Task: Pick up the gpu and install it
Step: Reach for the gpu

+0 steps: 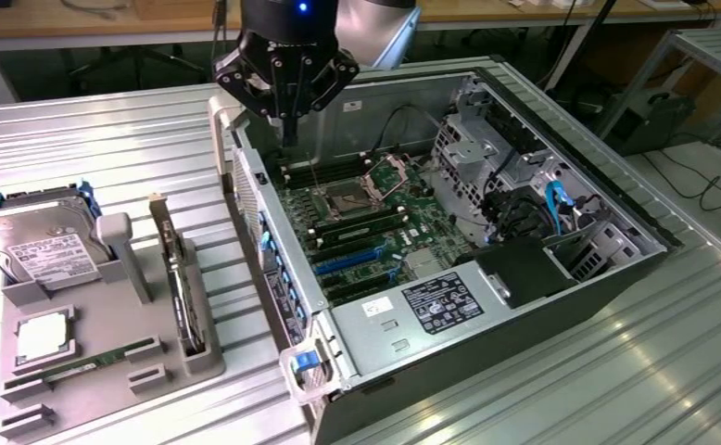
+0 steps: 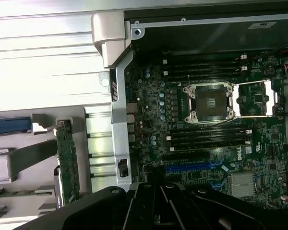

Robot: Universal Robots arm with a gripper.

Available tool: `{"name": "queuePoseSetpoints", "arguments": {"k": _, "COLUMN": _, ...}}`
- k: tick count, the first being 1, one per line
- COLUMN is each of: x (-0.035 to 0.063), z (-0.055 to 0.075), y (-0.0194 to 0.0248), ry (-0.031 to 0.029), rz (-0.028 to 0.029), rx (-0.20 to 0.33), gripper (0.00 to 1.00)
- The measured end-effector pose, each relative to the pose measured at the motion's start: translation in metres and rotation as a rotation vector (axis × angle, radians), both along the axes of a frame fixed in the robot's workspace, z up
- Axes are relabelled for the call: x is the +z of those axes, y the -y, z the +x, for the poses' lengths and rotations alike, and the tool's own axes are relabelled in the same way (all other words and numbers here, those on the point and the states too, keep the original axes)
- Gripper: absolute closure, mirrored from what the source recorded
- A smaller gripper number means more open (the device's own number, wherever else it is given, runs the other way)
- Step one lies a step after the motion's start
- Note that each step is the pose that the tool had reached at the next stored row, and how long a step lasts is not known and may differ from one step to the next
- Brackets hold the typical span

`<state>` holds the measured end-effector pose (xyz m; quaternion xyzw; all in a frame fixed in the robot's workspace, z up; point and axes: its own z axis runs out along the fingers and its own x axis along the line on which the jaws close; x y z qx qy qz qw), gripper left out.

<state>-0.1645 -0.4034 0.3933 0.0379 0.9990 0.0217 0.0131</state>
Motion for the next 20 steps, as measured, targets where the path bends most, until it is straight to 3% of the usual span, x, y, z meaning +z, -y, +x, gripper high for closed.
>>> {"name": "queuePoseSetpoints", "arguments": {"k": 20, "x": 0.0, "z": -0.0103, "y": 0.0023, "ry": 0.0, "rz": 0.0, "rx": 0.0, "gripper": 0.89}}
